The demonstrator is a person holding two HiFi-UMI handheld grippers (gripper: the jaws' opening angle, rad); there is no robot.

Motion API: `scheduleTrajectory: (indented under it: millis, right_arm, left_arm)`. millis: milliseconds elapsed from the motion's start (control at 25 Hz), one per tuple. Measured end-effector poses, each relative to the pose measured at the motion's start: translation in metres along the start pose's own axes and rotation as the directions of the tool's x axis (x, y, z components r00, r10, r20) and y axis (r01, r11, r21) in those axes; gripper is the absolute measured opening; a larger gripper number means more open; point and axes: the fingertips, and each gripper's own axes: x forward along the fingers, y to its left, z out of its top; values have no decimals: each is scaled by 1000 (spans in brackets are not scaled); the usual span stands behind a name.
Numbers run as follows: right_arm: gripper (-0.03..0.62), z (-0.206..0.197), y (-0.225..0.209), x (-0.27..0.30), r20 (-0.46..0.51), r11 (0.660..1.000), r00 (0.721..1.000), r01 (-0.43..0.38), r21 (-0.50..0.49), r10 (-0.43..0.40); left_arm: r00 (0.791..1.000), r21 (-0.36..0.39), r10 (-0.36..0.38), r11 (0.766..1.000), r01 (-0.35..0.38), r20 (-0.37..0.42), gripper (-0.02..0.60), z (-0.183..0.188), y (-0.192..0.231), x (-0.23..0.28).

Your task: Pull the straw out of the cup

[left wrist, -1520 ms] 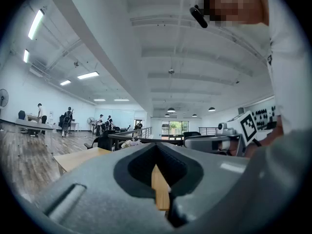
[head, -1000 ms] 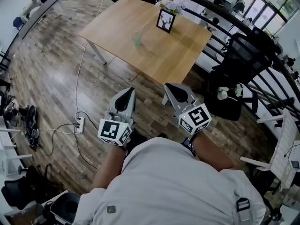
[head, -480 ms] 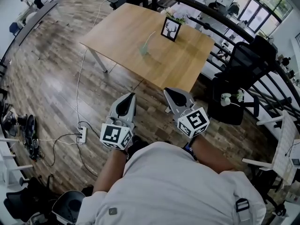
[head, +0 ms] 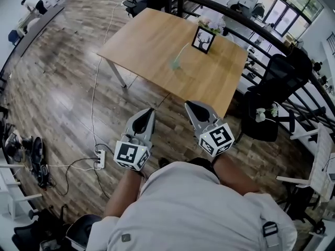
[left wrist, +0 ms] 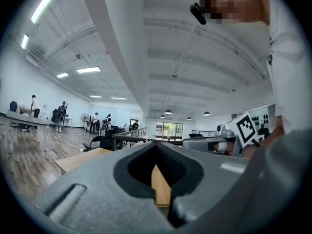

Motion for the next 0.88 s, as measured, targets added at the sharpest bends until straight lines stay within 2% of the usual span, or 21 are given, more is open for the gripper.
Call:
scheduleTrajectory:
  millis: [200,360,640,880]
  right_arm:
    - [9,-10,3,26,-30,1000,1000,-7,13,7]
    - [9,-13,-13,45,-41,1000,999,-9,19,9]
    - [9,-17,-87,79,-38,999,999,8,51,-6]
    - [9,-12,-161,107,-43,999,999,-10,49,12]
  left_arm:
    - [1000,-11,-13,1000,13,-12,5,-4,26,8]
    - [999,-23,-20,1000,19,-28,5,-9,41,28]
    - [999,1,-6,1000,6,-47,5,-9,64,87]
    - [998,7,3,1000,-2,-55,5,-8,81,173]
